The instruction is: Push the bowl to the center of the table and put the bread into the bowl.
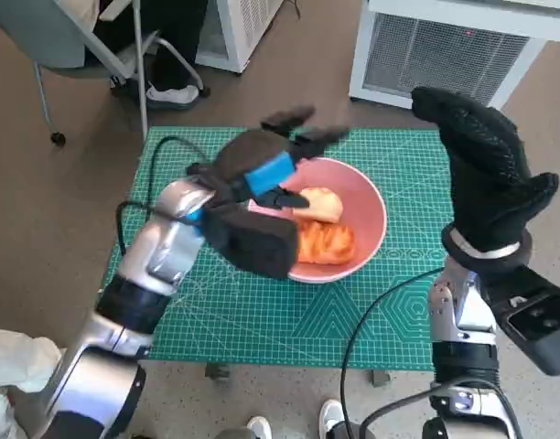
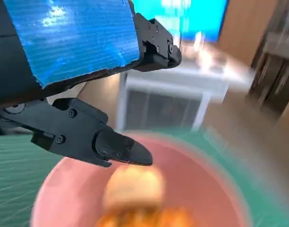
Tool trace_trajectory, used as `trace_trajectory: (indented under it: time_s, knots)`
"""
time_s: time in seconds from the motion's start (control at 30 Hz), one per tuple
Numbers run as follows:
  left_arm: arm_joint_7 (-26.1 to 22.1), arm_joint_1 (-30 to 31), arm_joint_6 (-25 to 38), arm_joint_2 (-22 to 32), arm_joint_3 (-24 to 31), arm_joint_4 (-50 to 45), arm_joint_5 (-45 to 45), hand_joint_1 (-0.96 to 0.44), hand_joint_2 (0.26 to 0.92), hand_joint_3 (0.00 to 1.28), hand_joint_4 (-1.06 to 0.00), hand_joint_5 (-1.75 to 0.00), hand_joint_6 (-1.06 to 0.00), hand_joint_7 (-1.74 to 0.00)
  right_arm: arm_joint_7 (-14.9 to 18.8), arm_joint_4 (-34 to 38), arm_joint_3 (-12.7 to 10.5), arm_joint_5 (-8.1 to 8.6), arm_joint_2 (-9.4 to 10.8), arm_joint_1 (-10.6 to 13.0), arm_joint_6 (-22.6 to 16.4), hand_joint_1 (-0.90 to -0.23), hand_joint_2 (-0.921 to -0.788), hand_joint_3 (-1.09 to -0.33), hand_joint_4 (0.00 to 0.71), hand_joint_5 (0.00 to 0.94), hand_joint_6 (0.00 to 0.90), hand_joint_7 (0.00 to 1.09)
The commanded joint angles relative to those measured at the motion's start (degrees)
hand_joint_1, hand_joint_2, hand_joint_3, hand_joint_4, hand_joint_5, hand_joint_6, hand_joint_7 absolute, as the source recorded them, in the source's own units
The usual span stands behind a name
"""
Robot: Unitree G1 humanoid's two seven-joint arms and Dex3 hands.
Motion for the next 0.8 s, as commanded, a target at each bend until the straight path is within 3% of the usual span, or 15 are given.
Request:
trace_trajectory:
  time_s: [0.03, 0.23, 0.5, 0.67, 0.8]
  knots:
    - [2.1, 4.4, -1.7, -0.4, 5.4, -5.9, -6.4, -0.59, 0.921, 0.2, -0.14, -0.02, -0.31, -0.02, -0.4, 0.1, -0.2, -0.02, 0.6, 0.1, 0.5, -0.587, -0.921, -0.766, -0.001, 0.512, -0.001, 0.65]
    - [3.5, 9.3, -5.8, -2.4, 11.3, -9.3, -15.9, -0.63, 0.921, 0.37, -0.2, -0.03, -0.33, -0.03, -0.9, -0.1, -0.3, -0.78, 0.7, -0.4, 0.2, -0.584, -0.921, -0.762, -0.001, 0.508, -0.001, 0.65]
    - [4.5, 14.9, -13.4, -7.8, 15.5, -10.6, -27.0, -0.64, 0.921, 0.48, -0.24, -0.03, -0.35, -0.04, -1.3, 1.1, -0.3, -1.65, 0.6, -2.0, -0.7, -0.58, -0.921, -0.751, -0.001, 0.509, -0.001, 0.65]
    - [6.0, 17.1, -17.9, -10.9, 16.3, -10.0, -28.7, -0.62, 0.921, 0.49, -0.25, -0.02, -0.36, -0.03, -1.4, 2.2, -0.3, -2.1, 0.6, -2.9, -1.2, -0.581, -0.921, -0.749, 0.0, 0.507, -0.001, 0.65]
    - [7.6, 18.2, -22.2, -11.3, 16.4, -9.1, -26.0, -0.62, 0.921, 0.49, -0.25, -0.02, -0.36, -0.03, -2.2, 3.1, -0.3, -3.54, 0.9, -3.5, -1.9, -0.575, -0.921, -0.762, 0.003, 0.504, -0.001, 0.64]
